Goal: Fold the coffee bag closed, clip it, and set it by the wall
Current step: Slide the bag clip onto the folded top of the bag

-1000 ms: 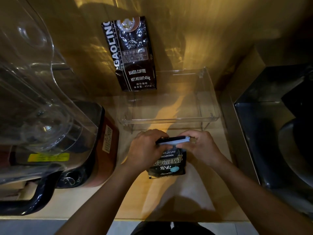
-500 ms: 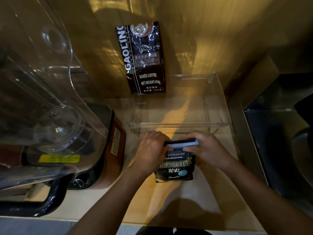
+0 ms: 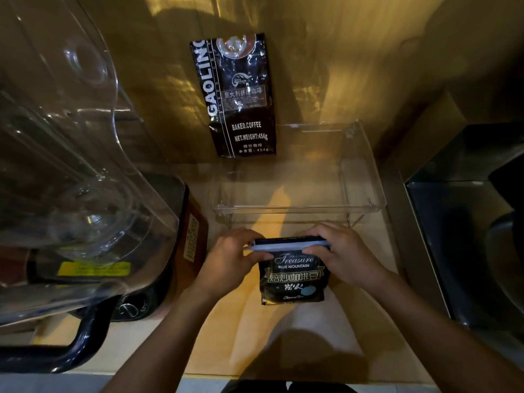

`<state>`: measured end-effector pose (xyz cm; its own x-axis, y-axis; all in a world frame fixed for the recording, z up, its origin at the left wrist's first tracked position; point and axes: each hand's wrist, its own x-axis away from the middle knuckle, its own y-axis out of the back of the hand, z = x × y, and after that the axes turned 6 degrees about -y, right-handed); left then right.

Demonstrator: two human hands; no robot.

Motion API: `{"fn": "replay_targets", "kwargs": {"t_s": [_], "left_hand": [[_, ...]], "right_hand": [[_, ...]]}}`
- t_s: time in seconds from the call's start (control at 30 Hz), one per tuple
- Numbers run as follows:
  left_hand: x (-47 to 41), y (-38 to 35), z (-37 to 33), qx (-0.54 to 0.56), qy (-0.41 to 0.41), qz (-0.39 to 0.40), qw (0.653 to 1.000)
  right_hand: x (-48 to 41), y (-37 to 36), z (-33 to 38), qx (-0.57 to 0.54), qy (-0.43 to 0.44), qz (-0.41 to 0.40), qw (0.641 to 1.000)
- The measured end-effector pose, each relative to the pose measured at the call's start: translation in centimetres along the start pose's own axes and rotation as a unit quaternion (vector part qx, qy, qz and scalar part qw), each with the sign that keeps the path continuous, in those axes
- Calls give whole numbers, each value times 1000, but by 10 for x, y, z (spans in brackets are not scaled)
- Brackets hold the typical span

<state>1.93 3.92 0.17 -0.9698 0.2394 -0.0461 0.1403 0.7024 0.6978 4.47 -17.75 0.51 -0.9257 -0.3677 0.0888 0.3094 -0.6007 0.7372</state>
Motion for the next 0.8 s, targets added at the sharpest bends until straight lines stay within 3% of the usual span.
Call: {"fn": "replay_targets", "kwargs": {"t_s": [0.17, 0.4, 0.57, 0.8], "left_hand": [[2, -5, -3, 72, 48, -49, 995], [2, -4, -6, 91, 61, -38, 993], [3, -8, -4, 115, 80, -50, 989], [5, -15, 0, 284, 158, -83, 942]], "right_hand": [[0, 5, 4, 8, 2, 22, 1000], [-3, 7, 6, 123, 43, 12, 991], [-2, 1, 8, 139, 63, -10, 988], [0, -4, 9, 127, 43, -24, 991]]}}
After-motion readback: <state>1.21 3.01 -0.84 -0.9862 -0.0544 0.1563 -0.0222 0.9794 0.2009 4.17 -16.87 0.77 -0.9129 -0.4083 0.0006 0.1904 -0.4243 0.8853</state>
